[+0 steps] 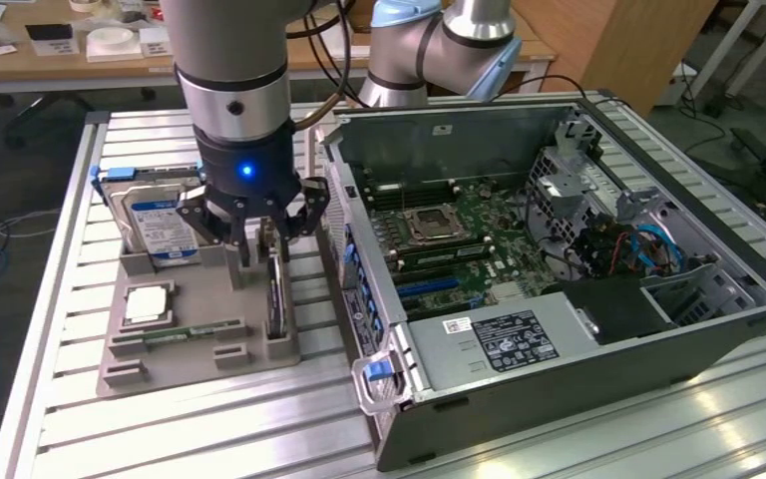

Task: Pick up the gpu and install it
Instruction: 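Pick up the gpu and move the gpu toward the slot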

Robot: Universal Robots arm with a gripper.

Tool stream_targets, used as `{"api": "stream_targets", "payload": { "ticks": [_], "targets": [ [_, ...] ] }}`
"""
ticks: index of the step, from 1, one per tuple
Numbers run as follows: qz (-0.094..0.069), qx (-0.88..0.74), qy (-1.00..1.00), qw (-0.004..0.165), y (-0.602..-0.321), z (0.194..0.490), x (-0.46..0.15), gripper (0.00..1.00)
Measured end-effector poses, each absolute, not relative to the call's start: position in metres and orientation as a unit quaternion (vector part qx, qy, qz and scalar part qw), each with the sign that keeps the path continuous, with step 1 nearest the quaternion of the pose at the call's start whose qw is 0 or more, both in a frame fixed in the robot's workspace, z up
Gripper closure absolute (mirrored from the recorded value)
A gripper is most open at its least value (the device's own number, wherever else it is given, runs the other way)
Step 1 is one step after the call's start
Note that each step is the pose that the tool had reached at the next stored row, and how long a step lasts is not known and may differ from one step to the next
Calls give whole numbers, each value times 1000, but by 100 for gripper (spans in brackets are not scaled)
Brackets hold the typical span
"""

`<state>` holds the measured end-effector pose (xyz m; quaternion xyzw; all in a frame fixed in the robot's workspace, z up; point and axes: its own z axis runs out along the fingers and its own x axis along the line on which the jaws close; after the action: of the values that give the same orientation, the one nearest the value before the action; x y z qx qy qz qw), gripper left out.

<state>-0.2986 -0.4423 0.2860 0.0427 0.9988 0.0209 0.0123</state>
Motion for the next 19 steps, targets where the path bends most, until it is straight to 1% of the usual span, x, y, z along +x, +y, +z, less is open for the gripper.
{"api": "stream_targets", "payload": {
  "ticks": [19],
  "targets": [
    [21, 43, 999, 12, -442, 282, -299, 53]
  ]
}}
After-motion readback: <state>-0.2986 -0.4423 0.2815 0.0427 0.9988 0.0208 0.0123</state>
